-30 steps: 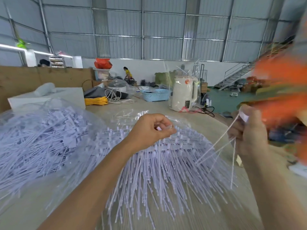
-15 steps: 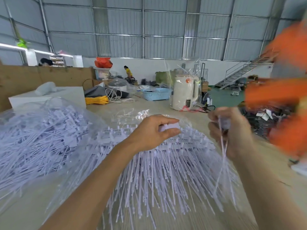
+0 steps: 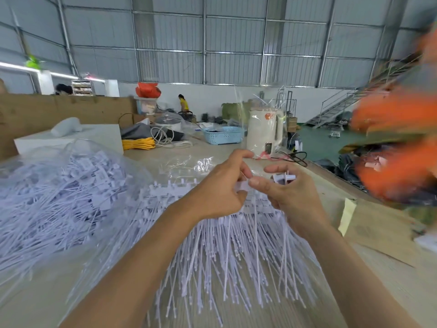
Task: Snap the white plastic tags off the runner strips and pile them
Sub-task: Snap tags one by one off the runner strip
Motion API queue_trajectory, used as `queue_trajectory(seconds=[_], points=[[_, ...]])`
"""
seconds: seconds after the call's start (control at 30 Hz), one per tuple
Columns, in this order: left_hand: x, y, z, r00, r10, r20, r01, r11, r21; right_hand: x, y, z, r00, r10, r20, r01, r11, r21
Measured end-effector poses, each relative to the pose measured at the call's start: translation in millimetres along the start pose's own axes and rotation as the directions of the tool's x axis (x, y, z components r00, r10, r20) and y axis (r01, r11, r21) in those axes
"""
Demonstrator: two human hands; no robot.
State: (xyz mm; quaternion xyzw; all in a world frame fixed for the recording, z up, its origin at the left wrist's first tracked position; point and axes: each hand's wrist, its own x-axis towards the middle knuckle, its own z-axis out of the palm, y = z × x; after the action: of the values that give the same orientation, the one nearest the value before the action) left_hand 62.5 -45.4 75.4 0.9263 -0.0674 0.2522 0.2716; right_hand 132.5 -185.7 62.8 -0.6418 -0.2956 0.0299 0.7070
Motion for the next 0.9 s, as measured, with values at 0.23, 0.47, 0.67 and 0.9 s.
queue_trajectory(seconds=[0.23,0.47,0.67,0.9], points=[[1.2,16.2,-5.2,0.989,0.059,-0.137,-0.059,0.998,0.007,-3.1,1.7,4.2,0.992,-0.123,-0.010,0.122,0.991,-0.062],[2.2,19.9,-6.9,0.976,0.179,-0.122,-0.114,0.902,0.417,-1.2,3.5,3.7,0.981,-0.190,-0.050,0.187,0.981,-0.060],[-1.2,15.8,-6.9,0.971,0.230,-0.057,-0.149,0.780,0.607,-1.8,2.5,-3.6,0.982,-0.180,0.054,0.181,0.983,-0.014],[0.1,15.0,-8.6,0.970,0.235,0.056,-0.221,0.771,0.597,-2.6,3.6,-10.1,0.957,-0.252,0.144,0.259,0.966,-0.027]])
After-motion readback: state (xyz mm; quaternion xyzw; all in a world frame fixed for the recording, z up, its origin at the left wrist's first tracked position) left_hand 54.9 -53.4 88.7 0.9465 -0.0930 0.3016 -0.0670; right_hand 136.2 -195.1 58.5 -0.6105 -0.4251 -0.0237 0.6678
